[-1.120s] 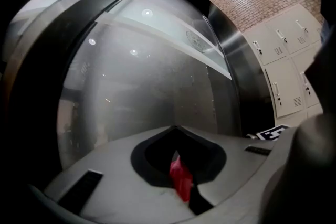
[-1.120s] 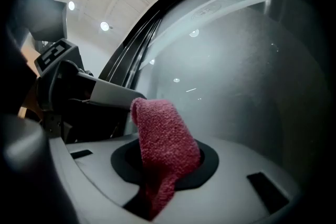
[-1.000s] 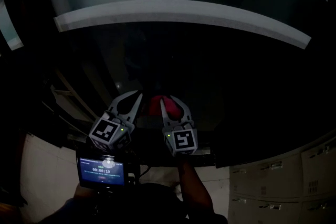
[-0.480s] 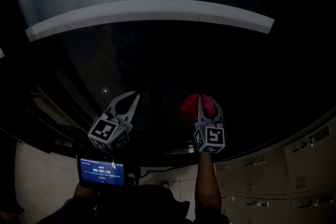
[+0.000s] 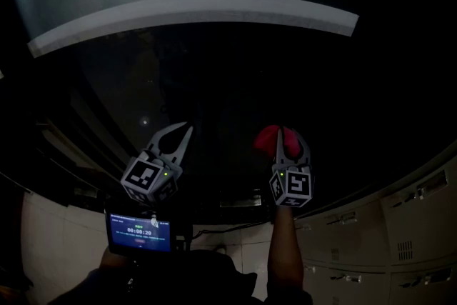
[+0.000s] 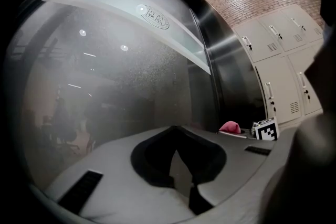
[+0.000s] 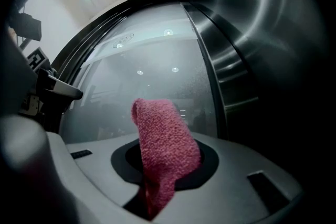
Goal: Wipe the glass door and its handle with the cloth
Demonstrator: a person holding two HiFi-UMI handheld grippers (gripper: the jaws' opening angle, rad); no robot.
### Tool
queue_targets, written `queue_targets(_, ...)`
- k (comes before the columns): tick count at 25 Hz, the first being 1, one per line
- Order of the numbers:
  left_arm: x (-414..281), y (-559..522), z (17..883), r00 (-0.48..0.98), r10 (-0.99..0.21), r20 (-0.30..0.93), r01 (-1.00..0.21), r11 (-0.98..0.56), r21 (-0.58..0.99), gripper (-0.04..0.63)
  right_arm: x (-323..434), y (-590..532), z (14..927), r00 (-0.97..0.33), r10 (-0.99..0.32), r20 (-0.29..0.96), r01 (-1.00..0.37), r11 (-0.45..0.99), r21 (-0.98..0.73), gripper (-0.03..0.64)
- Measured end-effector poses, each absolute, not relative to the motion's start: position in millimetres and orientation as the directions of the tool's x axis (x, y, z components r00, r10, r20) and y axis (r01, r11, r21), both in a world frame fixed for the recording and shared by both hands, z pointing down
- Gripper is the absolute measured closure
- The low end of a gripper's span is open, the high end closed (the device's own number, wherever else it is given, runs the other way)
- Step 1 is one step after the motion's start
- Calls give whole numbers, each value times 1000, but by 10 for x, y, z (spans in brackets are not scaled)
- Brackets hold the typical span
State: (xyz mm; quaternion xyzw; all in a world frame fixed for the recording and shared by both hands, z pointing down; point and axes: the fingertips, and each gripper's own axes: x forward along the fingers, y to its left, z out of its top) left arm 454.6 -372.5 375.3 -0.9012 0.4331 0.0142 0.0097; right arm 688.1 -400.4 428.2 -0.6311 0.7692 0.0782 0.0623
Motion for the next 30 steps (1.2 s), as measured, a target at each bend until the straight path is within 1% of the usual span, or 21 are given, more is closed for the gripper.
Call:
queue_targets(6, 4332, -3643, 3753, 609, -793, -24, -793, -609, -8, 584, 6335, -3846, 4174, -265, -937, -228, -964, 265, 30, 537)
queue_targets(10, 4072, -3535, 3781, 609, -793, -12, -793, -609, -13, 584, 5688, -3629, 3956, -339, -901, -270, -939, 339, 49, 537)
queue_targets(14, 3706, -3362, 3782, 629, -778, -4, -777, -629, -19, 584, 4869, -3291, 3783, -414, -867, -279, -908, 415, 57, 537)
queue_targets(20, 3030, -2965, 3781, 703, -711, 13, -710, -702, -60, 584, 3793, -2841, 3691, -414, -865, -284, -906, 421, 38, 537)
queue_targets(23, 2678, -2794, 3815, 729, -684, 23, -683, -729, -48, 584, 3310, -2631, 3655, -418, -865, -277, -906, 420, 53, 535)
queue_targets(27, 2306, -2549, 3788, 736, -677, 3, -677, -736, -18, 584, 2776, -2295, 3558, -449, -853, -266, -892, 443, 88, 535)
queue_targets(30, 2055, -2351, 3704, 722, -692, -15, -691, -721, -49, 584, 2466, -2095, 3465, -471, -841, -266, -881, 464, 93, 535)
